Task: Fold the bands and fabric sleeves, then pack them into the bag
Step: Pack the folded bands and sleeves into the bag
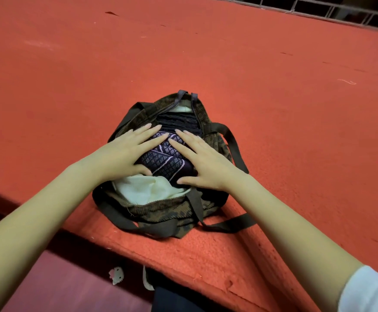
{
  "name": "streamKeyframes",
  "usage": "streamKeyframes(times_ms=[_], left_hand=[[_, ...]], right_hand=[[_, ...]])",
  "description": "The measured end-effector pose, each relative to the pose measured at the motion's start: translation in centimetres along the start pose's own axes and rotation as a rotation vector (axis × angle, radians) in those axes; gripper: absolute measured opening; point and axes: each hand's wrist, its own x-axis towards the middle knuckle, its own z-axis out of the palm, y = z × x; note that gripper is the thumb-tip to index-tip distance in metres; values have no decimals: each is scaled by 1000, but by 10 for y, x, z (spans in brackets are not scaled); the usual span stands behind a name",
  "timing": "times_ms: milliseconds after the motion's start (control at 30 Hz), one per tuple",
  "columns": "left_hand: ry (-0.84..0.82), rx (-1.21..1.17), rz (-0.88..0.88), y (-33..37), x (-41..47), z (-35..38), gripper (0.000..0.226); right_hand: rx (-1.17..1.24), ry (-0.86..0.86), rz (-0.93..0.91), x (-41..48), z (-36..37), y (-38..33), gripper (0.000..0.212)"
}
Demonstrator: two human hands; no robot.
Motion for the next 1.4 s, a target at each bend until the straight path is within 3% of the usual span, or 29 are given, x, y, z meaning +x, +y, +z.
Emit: streamKeyframes(times_ms=[133, 267, 400, 533, 1033, 1400], left_hand=[[129, 50, 27, -6, 8, 2, 93], [84, -63, -15, -9, 5, 5, 86], [18, -84, -28, -7, 2, 5, 67], [56, -152, -51, -4, 5, 8, 66], [-6, -61, -88, 7, 1, -8, 69], [74, 154, -78, 77, 30, -45, 45]], right_hand=[[9, 66, 17, 9, -1, 2, 90], [32, 135, 3, 11, 2, 3, 83], [57, 94, 4, 6, 7, 3, 69], [193, 64, 78, 4, -1, -1, 55], [225, 44, 150, -3, -15, -9, 56], [64, 109, 303, -79, -57, 16, 43]])
